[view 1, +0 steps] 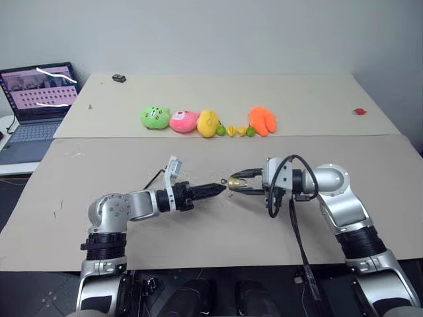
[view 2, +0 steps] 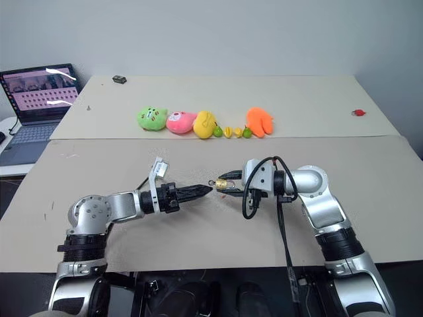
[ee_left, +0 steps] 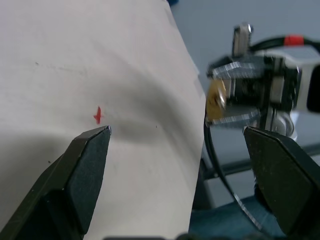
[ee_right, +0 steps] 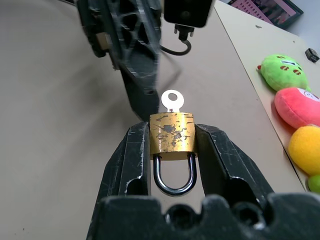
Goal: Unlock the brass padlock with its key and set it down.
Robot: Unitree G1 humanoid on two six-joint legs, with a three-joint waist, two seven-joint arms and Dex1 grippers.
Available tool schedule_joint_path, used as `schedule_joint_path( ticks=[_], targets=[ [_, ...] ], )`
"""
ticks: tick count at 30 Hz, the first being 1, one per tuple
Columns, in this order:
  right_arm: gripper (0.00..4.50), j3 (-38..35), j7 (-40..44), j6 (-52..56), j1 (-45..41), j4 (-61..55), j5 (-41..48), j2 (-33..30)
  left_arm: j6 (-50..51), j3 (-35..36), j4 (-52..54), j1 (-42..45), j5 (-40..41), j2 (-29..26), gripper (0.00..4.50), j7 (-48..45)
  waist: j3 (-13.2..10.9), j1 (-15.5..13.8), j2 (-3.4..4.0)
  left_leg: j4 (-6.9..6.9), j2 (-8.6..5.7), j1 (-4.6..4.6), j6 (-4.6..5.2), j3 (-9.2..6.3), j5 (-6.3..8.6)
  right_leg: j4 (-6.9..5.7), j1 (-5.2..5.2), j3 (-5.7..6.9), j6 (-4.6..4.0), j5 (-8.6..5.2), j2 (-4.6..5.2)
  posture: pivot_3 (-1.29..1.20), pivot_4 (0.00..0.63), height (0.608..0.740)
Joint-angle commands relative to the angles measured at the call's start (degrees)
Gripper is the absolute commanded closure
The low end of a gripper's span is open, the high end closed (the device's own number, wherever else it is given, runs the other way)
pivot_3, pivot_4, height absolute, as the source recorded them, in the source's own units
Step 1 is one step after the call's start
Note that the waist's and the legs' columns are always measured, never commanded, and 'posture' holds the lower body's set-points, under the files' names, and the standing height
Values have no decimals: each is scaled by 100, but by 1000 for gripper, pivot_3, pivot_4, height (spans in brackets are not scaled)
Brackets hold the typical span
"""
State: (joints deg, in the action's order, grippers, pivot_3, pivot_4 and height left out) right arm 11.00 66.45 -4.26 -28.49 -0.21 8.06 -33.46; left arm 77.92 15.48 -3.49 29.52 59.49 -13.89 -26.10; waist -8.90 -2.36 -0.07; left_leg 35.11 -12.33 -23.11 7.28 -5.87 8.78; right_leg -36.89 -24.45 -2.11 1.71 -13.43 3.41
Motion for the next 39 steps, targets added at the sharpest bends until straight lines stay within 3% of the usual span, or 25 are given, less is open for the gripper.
schedule_joint_path(
  ticks=[1,11,14,19,39],
  targets=[
    [3568,-8,29,-105,66,-60,4,-101,174,553,-138,202,410,121,0,388,0,5,0,0,-1,0,0,1,0,1,0,-2,1,1,1,0,150,740],
    [3568,41,45,-172,-84,201,17,-78,645,609,249,27,907,248,0,702,0,20,-1,1,0,0,-2,1,-1,-5,0,-4,1,1,0,0,150,740],
    [3568,54,49,-200,-122,243,18,-75,705,575,307,-23,1005,325,663,788,0,18,-1,2,0,0,-2,2,-1,-3,2,-3,1,1,0,0,150,740],
    [3568,84,37,-229,-127,262,6,-66,733,445,380,-119,945,252,2458,758,0,16,-1,3,0,0,-2,2,-1,-4,3,-3,1,1,0,0,150,740],
    [3568,95,30,-110,-194,94,75,18,664,309,-4,49,907,558,2458,892,0,10,-1,4,0,-1,-2,2,-1,-2,3,-4,1,1,1,0,150,740]
  ],
)
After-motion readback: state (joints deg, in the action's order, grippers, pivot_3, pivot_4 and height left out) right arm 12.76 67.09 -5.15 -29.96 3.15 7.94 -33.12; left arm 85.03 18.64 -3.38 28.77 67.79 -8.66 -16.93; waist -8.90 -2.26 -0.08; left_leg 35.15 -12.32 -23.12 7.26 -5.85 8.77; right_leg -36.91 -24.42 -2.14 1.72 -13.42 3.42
